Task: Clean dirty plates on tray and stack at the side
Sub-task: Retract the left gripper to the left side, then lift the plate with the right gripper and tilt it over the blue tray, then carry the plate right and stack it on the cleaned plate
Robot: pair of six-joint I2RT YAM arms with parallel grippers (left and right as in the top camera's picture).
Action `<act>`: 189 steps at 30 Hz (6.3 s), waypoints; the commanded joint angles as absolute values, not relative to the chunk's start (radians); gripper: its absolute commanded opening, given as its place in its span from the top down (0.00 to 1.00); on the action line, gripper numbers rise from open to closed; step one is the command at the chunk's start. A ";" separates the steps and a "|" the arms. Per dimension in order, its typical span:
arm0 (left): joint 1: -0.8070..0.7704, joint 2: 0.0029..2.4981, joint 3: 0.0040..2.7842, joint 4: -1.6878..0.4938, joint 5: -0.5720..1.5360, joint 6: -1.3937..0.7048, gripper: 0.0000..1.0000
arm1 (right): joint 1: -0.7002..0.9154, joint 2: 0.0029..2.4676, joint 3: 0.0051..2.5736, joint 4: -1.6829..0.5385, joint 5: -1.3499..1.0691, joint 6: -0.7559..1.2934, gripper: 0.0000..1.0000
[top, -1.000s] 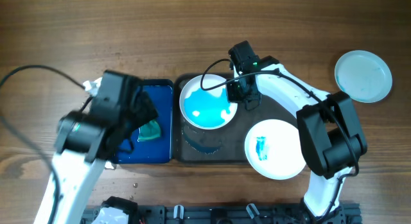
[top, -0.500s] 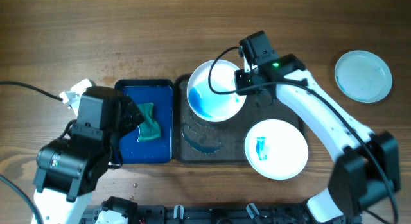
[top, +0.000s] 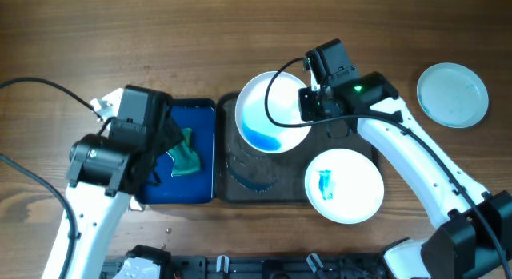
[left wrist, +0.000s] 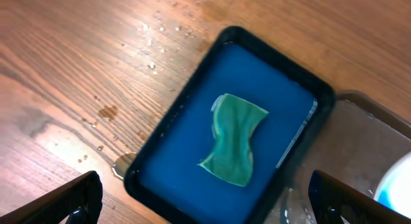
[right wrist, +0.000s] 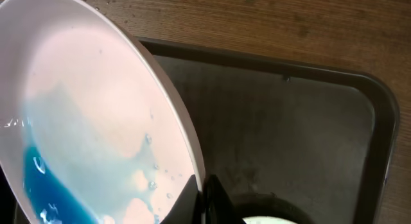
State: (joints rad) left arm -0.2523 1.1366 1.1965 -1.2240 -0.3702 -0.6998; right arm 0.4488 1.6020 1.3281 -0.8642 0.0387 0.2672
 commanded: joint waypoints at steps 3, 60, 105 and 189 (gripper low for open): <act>-0.130 1.139 1.213 -1.225 -0.360 -0.686 0.00 | 0.452 1.579 1.317 -0.867 0.056 0.263 0.95; 0.339 1.139 1.213 -1.251 -0.154 -0.632 0.00 | 0.910 2.046 1.991 -0.904 0.575 0.089 0.96; 0.339 1.139 1.213 -1.262 -0.146 -0.632 0.00 | 1.174 2.047 1.990 -0.622 1.108 -0.720 0.95; 0.339 1.139 1.213 -1.277 -0.146 -0.632 0.00 | 0.052 1.850 1.976 -1.234 0.002 0.478 0.96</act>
